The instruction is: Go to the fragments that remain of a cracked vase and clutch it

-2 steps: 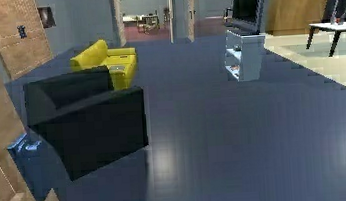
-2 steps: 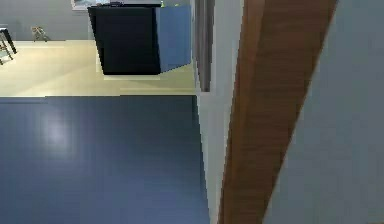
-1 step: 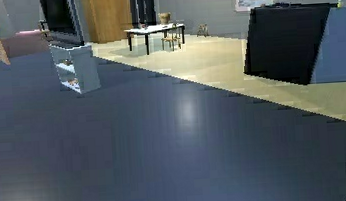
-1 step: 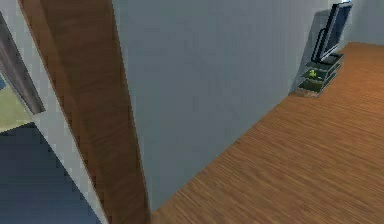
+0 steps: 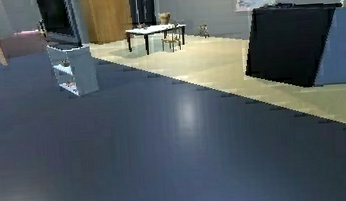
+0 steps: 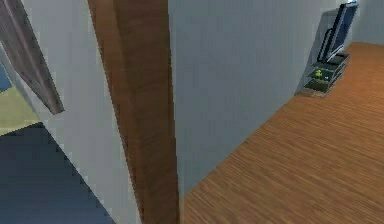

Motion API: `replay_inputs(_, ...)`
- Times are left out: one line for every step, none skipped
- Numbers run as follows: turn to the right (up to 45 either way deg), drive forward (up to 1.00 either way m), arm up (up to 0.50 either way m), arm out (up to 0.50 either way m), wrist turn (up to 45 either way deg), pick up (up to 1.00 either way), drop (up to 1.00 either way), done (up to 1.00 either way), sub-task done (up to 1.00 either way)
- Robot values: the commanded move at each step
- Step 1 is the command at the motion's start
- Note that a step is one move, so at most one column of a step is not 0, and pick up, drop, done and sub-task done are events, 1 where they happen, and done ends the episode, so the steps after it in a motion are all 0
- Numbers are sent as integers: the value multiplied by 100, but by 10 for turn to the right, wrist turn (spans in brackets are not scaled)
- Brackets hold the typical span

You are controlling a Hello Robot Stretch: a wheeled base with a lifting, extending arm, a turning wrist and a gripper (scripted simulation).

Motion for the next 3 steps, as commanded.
replay_inputs(-270,0,0,0,0,0,0,0,0)
replay_inputs(0,45,0,0,0,0,0,0,0)
replay_inputs(360,0,0,0,0,0,0,0,0)
